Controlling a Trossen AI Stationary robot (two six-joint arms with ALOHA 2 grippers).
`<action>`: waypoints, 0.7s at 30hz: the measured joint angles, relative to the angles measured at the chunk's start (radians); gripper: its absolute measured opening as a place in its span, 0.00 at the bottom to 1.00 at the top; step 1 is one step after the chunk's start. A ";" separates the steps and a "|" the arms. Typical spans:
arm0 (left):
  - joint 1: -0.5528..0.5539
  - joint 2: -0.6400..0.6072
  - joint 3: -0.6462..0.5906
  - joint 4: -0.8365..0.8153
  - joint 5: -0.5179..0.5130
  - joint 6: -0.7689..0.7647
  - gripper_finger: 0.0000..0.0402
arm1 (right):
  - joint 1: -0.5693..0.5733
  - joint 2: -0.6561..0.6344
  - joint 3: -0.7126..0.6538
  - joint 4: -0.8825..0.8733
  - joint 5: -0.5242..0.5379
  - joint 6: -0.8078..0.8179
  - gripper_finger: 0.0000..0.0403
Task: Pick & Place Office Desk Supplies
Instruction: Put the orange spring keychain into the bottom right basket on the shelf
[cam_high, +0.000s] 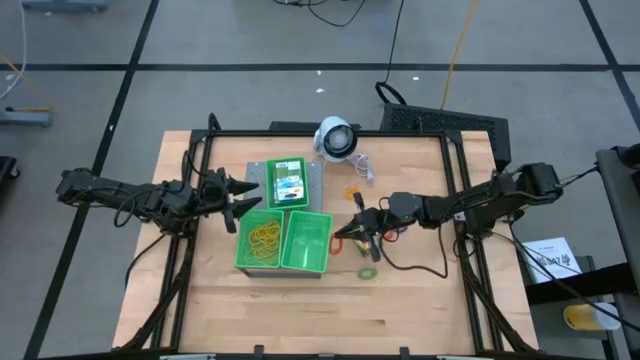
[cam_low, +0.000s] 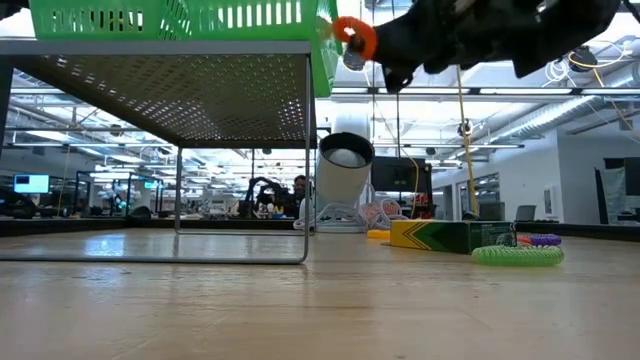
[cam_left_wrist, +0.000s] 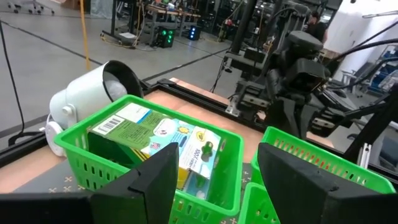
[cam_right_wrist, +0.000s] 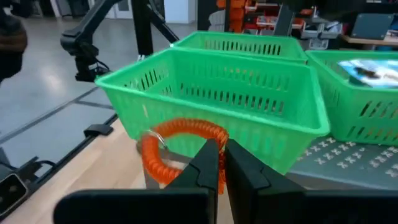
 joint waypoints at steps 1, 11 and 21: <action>0.000 0.000 0.000 0.000 0.000 0.000 0.57 | -0.005 0.012 0.000 0.015 0.000 0.000 0.01; 0.000 0.000 0.000 0.000 0.000 -0.002 0.57 | -0.047 0.090 0.001 0.145 0.000 0.007 0.01; 0.000 0.000 0.000 0.000 0.000 -0.003 0.57 | -0.054 -0.024 0.002 -0.102 0.042 -0.031 0.01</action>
